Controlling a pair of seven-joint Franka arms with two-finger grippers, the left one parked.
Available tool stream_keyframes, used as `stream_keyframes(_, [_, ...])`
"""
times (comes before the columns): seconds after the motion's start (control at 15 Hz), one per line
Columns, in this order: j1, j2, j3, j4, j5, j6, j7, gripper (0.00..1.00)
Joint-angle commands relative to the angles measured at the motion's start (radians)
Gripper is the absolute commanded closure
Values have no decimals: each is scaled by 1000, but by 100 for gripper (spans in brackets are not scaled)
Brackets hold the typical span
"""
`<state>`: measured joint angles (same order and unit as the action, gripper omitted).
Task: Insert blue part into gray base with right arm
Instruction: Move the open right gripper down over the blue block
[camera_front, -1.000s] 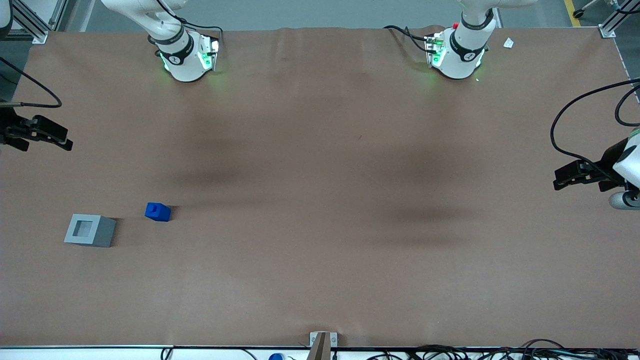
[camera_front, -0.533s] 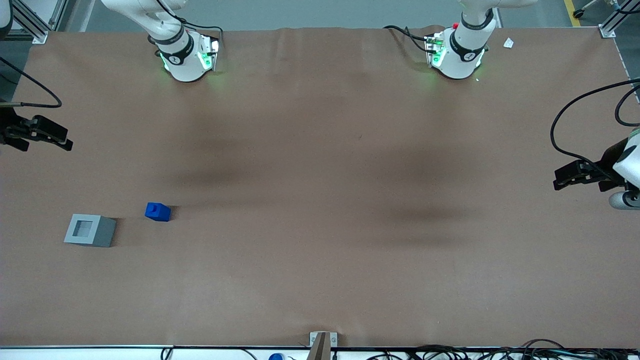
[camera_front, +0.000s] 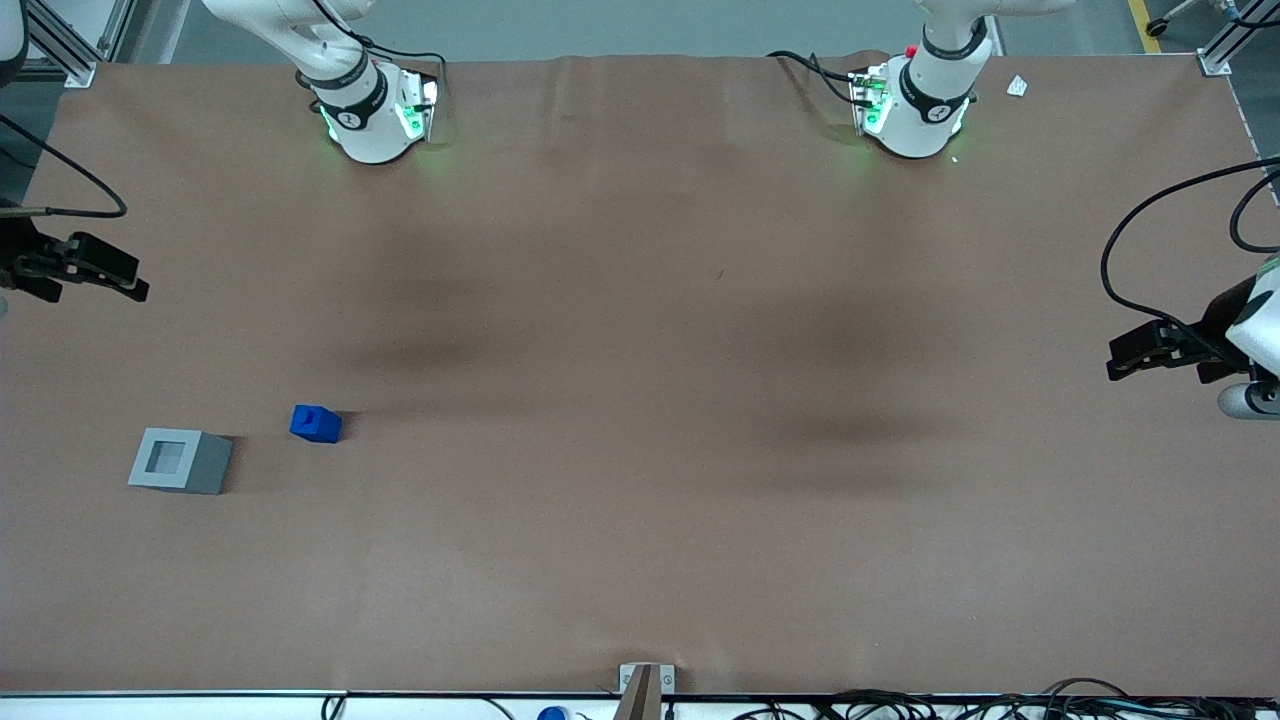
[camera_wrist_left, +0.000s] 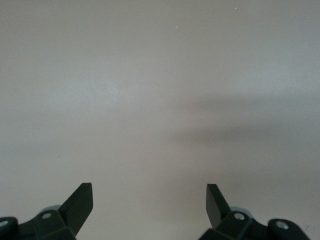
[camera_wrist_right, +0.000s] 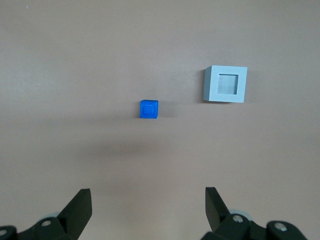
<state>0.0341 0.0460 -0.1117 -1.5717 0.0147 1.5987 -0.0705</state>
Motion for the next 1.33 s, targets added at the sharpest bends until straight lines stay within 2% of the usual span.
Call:
stream_keyframes(0.0, [3,35,4,-24,2,46,9,0])
stream_keyframes(0.53, [16,207,6,-56,5,213,11,3])
stream_keyframes(1.0, [26,242,7,-269,7,542,12,5])
stream_keyframes(1.2, [26,288,7,-269,82,563,11,5])
stream_keyframes(1.27, [29,302,7,-269,85,567,11,5])
